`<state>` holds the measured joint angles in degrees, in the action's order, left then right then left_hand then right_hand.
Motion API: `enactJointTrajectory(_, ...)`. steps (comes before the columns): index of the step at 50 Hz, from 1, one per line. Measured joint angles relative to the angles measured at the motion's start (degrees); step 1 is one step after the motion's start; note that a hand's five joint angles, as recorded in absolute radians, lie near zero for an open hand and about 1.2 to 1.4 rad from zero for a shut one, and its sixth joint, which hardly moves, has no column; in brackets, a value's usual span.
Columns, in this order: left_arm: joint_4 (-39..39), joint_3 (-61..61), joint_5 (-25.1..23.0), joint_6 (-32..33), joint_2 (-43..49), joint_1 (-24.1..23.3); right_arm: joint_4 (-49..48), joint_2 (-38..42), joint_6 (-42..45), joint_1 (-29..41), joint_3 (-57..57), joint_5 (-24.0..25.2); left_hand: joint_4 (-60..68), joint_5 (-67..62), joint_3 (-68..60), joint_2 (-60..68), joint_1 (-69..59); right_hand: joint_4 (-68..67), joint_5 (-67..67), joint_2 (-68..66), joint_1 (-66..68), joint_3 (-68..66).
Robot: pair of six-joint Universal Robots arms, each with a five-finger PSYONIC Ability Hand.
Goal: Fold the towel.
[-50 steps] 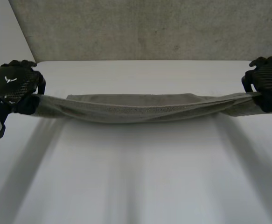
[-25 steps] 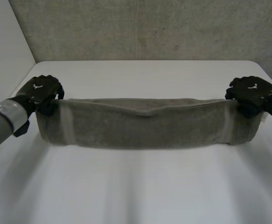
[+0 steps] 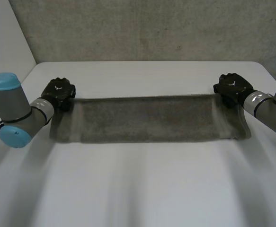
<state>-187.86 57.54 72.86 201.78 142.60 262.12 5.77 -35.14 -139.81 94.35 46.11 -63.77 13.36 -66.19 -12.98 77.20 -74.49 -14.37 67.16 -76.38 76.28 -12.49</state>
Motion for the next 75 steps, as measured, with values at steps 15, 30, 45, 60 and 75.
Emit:
enactJointTrajectory(15,-3.0,-4.0,0.5,0.1,3.4,-1.4,-1.4,5.2,0.0,0.4,-5.4,0.1,0.0,-0.3,0.0,0.0,0.0,0.0,0.0,0.2,0.0,0.0)
enactJointTrajectory(30,-6.5,-1.8,2.7,0.0,0.9,-2.0,-11.2,3.9,-1.3,0.8,-3.7,-5.5,0.0,59.4,0.0,-57.9,53.1,0.0,-63.5,60.0,-59.9,0.0)
enactJointTrajectory(45,-10.1,18.0,3.9,-0.8,-17.9,-1.6,-22.6,-18.5,-12.2,0.5,20.9,-5.7,0.0,61.8,0.0,-60.6,57.6,0.0,-63.5,61.7,-62.1,0.0)
enactJointTrajectory(60,-10.0,41.4,3.3,-1.7,-32.5,-1.5,-9.2,-28.4,-11.2,-2.6,40.8,-4.1,0.0,62.4,0.0,-61.6,58.5,0.0,-63.3,61.6,-61.8,0.0)
enactJointTrajectory(75,-11.1,43.5,3.4,-5.3,-31.8,-1.7,-14.1,-19.4,-7.0,-5.4,40.0,-1.5,0.0,62.4,0.0,-61.7,58.5,0.0,-47.0,46.9,-46.5,0.0)
